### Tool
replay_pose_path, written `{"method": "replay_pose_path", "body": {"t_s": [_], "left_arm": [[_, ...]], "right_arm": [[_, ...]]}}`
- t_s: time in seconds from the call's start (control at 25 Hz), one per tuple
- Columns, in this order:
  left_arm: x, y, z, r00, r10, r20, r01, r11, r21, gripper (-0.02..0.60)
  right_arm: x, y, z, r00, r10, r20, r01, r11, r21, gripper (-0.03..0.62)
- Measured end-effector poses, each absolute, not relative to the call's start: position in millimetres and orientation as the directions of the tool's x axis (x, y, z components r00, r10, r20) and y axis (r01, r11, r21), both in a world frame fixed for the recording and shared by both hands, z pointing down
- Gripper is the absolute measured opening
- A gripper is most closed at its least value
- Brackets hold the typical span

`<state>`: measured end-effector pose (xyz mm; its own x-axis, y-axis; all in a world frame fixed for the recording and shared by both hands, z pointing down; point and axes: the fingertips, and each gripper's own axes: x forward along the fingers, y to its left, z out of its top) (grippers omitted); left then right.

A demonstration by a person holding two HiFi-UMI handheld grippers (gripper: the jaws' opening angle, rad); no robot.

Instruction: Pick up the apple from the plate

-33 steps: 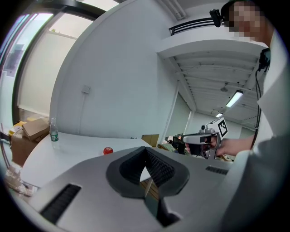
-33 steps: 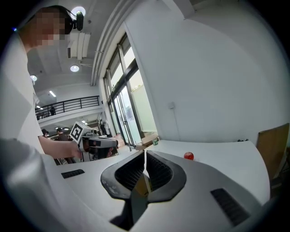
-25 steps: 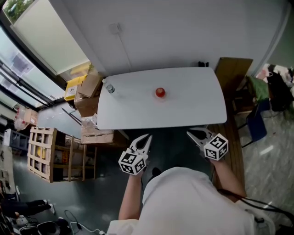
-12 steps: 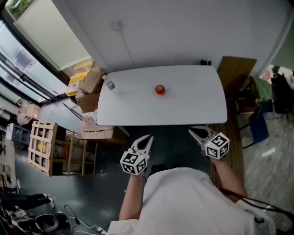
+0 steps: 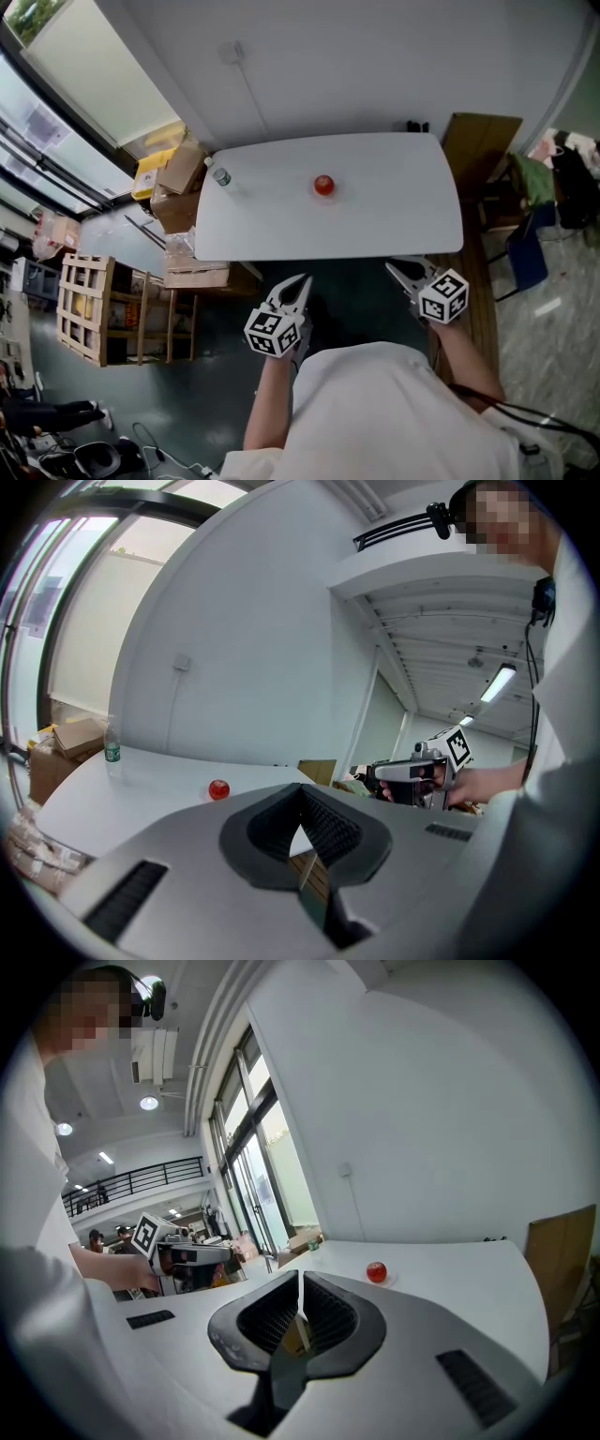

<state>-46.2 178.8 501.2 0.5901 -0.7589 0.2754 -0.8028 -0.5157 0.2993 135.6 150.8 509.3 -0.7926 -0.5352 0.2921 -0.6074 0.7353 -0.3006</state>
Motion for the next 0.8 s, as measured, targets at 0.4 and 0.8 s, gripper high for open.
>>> {"method": "replay_pose_path", "body": {"t_s": [0.4,0.8], "left_arm": [[-66,130,504,0.631,-0.728,0.267,-0.772,-0.560,0.300,0.002],[-91,67,511,0.666,-0.693,0.274,-0.743,-0.583,0.329,0.002]], "right_arm": [[116,108,509,-0.759,-0.578,0.300,-0.650,0.702,-0.291,0.038],[92,58,514,-0.727,-0.606,0.323,-0.686,0.661,-0.305,0.038]]}}
